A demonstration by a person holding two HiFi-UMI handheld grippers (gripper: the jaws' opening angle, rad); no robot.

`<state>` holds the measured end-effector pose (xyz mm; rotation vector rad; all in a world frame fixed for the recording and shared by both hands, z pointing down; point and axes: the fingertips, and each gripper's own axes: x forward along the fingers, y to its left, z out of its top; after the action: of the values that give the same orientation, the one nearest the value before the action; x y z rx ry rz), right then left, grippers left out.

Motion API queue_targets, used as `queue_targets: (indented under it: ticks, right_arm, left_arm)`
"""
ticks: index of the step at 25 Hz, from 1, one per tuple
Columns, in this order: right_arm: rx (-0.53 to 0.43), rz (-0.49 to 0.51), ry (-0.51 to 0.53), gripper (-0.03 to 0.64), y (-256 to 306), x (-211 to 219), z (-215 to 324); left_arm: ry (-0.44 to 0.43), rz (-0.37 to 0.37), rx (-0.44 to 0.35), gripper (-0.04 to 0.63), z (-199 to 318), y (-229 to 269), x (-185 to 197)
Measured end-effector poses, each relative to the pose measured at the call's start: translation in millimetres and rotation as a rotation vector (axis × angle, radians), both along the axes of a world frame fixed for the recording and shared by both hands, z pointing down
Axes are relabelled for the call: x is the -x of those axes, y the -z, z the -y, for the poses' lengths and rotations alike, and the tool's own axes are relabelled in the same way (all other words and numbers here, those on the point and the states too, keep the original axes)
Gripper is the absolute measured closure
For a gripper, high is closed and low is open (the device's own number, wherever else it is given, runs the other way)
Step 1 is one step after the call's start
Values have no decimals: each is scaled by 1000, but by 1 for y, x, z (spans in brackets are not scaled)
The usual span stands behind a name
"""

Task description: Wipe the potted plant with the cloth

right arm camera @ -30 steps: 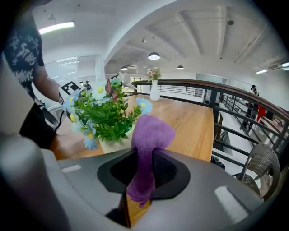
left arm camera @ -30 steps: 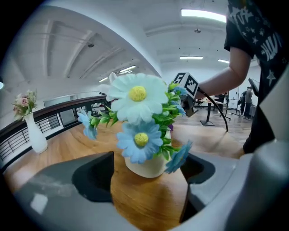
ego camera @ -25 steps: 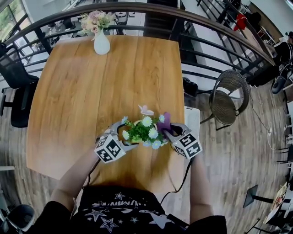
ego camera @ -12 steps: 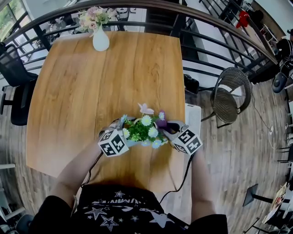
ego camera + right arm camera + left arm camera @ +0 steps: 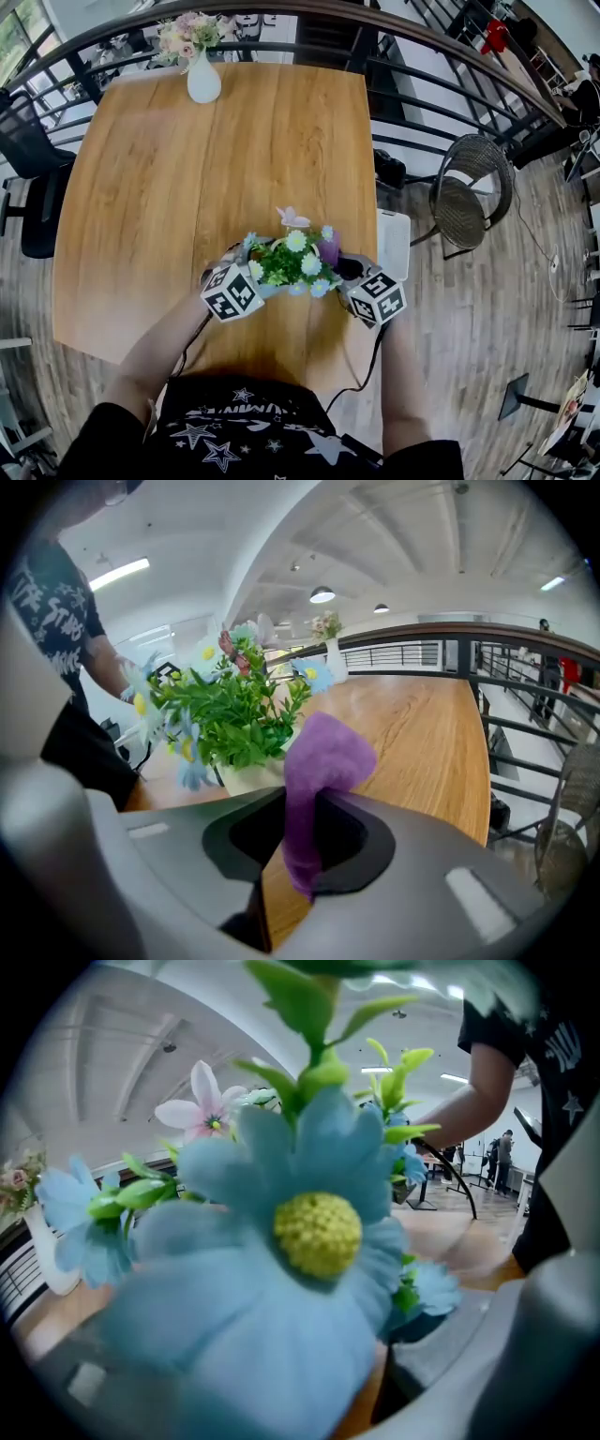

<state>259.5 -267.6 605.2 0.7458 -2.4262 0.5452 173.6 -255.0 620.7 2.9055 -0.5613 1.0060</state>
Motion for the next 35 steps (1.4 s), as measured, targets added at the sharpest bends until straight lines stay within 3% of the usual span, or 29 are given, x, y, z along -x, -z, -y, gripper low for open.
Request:
queue_targets:
  ticks: [9, 18, 28, 33, 35]
  right_arm:
    - [41, 83, -240, 537, -3, -4, -15]
    - [75, 129, -451, 538, -2, 2, -19]
    - [92, 104, -450, 537, 0, 26, -39]
    - [74, 42, -398, 537, -1, 36, -47]
    - [70, 34, -397, 537, -2, 39, -47]
  left_arm:
    - [118, -3, 9, 153, 1, 0, -3]
    - [304, -33, 0, 153, 6, 3, 1]
    - [473, -46, -10, 153, 7, 3, -2]
    - [431, 40, -41, 153, 6, -4, -4]
    - [411, 38, -27, 153, 4, -4, -2]
